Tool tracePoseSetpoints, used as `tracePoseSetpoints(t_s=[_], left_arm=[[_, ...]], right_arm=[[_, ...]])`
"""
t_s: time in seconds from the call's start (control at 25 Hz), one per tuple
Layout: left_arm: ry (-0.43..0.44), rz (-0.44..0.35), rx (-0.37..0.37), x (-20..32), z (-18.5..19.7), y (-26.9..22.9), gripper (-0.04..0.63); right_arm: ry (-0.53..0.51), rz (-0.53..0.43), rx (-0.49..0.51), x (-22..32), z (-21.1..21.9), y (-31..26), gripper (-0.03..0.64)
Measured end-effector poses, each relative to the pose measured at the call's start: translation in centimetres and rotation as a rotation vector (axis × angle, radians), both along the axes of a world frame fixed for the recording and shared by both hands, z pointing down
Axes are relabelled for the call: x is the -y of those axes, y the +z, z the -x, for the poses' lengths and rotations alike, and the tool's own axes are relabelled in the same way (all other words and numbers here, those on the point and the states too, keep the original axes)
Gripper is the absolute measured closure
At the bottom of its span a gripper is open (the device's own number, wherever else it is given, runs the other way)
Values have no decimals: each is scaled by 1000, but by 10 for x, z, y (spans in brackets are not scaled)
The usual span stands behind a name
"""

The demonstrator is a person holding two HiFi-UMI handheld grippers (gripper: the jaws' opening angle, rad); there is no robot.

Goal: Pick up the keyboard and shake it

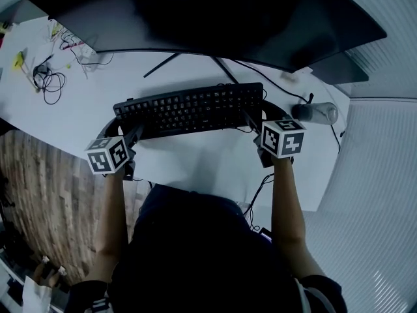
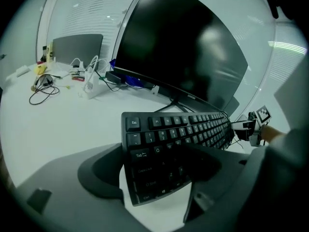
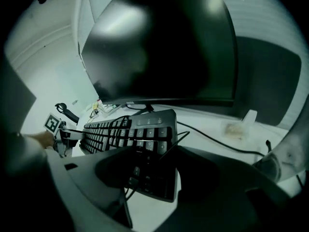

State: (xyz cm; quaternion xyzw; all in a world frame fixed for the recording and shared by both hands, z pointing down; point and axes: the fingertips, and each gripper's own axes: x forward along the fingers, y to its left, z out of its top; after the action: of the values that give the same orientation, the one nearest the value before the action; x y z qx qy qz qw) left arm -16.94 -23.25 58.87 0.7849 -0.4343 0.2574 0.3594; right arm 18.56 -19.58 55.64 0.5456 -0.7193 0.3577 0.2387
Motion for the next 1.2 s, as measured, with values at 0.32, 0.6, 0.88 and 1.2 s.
tracePoseSetpoints(t_s=[0.32, 0.6, 0.88, 1.2], left_arm=[[-3, -85, -205, -15, -21, -33, 230], [11, -105, -332, -15, -29, -36, 230], [18, -151, -313, -18, -30, -47, 230], [31, -310, -108, -12, -18, -108, 230]], right_arm=[[-10, -266, -257, -31, -1, -116, 337], [-29, -393, -413, -45, 11, -160, 337], [2, -400, -372, -51, 5, -160, 337], [93, -340, -83, -47, -13, -111, 337]])
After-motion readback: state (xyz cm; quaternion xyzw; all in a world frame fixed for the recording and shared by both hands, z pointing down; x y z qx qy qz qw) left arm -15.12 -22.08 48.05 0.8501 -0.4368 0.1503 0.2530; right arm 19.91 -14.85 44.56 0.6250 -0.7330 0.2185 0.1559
